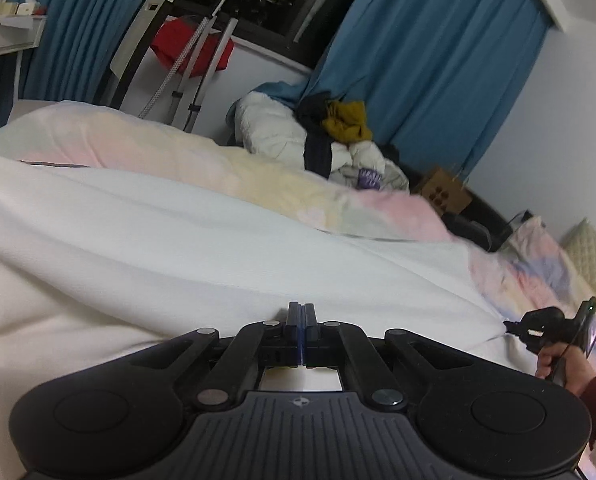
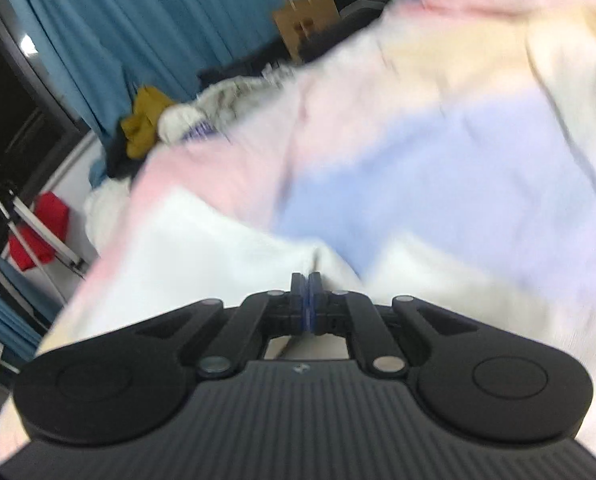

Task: Fold clothes

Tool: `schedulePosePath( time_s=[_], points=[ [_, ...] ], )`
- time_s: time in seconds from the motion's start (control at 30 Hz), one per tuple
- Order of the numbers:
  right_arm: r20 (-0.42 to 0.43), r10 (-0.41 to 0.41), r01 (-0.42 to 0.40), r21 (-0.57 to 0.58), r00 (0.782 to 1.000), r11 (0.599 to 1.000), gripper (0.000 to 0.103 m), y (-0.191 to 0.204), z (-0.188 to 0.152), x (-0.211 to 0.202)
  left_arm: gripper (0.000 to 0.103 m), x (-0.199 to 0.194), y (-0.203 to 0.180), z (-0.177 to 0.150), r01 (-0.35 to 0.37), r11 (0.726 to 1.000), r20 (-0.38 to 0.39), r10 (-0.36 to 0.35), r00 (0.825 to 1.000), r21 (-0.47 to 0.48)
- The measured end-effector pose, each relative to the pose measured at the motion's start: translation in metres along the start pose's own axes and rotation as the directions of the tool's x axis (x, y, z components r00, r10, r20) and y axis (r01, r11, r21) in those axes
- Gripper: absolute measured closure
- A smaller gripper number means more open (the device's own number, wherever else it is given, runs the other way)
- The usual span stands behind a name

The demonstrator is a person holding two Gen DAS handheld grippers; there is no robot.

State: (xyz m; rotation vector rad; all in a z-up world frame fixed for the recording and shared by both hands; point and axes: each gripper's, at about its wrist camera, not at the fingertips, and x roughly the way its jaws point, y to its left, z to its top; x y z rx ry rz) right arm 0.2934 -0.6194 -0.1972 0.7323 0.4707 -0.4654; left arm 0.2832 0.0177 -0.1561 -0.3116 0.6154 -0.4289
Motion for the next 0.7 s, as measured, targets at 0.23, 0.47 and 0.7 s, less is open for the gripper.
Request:
schedulePosePath(
  time_s=[0.23,0.47,0.7],
  points=[
    [-0.015,0.037,-0.038,-0.108,0.999,0.993,0.096,0.017,-0.021,-0.033,0.095,0.001,0.000,-0.001,-0.017,1.000,-0.028,0.017,0.999,0.004],
    [-0.049,0.123,-0.132,-0.275,0.991,0.952,0.096,0.052,-0.048,-0.113,0.085,-0.017,-0.020,-0.008,-0.056,0.995,-0.043,0.059,0.997,0.078],
    [-0.097,0.200,-0.223,-0.431,0.975,0.875,0.096,0.087,-0.076,-0.193,0.058,-0.063,-0.048,-0.031,-0.083,0.988,-0.060,0.092,0.994,0.134]
  ],
)
